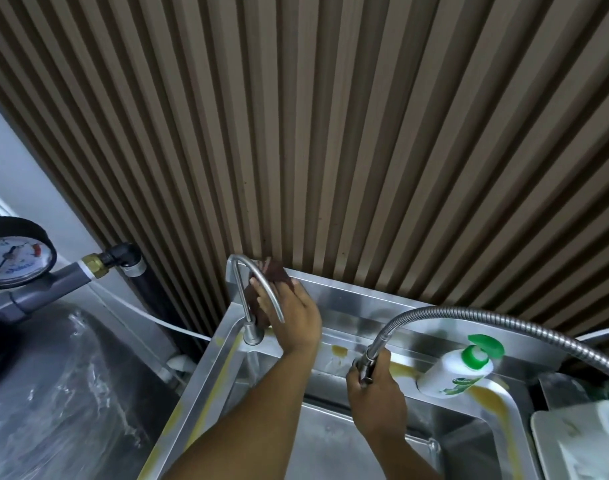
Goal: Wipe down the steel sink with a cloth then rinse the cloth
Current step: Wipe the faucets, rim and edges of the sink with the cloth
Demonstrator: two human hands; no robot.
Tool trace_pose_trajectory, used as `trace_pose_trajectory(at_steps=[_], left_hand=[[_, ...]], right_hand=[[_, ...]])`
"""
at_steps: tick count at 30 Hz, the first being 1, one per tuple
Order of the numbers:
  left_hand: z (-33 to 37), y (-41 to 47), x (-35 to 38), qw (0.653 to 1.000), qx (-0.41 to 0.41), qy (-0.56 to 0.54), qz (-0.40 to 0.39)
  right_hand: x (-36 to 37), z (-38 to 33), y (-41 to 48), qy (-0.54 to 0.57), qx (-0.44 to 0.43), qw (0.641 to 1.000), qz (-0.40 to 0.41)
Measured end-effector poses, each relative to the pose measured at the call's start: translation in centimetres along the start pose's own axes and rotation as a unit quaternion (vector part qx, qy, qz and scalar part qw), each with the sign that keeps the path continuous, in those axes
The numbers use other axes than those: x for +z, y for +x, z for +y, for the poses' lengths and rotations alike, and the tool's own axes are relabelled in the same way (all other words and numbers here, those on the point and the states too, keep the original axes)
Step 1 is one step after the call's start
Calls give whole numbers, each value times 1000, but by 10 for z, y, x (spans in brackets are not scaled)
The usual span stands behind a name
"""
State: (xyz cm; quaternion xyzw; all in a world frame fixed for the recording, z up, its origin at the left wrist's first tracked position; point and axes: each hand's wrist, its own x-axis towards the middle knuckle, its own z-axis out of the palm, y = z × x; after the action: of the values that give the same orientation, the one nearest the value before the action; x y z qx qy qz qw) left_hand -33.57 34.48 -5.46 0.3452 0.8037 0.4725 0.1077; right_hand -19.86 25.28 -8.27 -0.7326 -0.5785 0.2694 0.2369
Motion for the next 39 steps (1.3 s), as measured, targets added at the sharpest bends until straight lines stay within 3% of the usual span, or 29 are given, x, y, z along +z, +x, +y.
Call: trace_pose_trajectory(at_steps=[6,8,10,13,16,20,24,28,32,34,36,39], left_hand=[[-40,-30,6,954,264,123,-76],[-30,-26,-2,973,208,72,-75],[-15,-10,-6,997,61,1,-54],[4,23,-7,988,-115,-100,-4],[16,51,-10,978,-171,-107,48],[10,36,-5,996,-36,-50,65],[-9,-20,13,982,178,49,-34],[-18,-39,17,924,354,100,-103],[-22,-33,11,820,516,165,-186],[-26,-22,6,784,552,186,-216],[-33,-12,-1,773,558,199,-226],[-46,0,-13,814,514,192,-192]], right_hand=[[-1,-1,0,3,-4,1000,-5],[-1,-1,-1,4,-3,1000,-8],[0,0,0,4,-3,1000,-6],[-1,1,0,5,-1,1000,-9],[-1,1,0,14,0,1000,-16],[-1,-1,0,15,5,1000,-3],[-1,-2,0,25,11,1000,-3],[0,-1,1,31,11,999,-4],[0,-1,1,39,8,999,-12],[0,-2,0,37,8,999,-12],[-1,-3,0,38,13,999,-8],[-1,-4,-1,34,15,999,-2]])
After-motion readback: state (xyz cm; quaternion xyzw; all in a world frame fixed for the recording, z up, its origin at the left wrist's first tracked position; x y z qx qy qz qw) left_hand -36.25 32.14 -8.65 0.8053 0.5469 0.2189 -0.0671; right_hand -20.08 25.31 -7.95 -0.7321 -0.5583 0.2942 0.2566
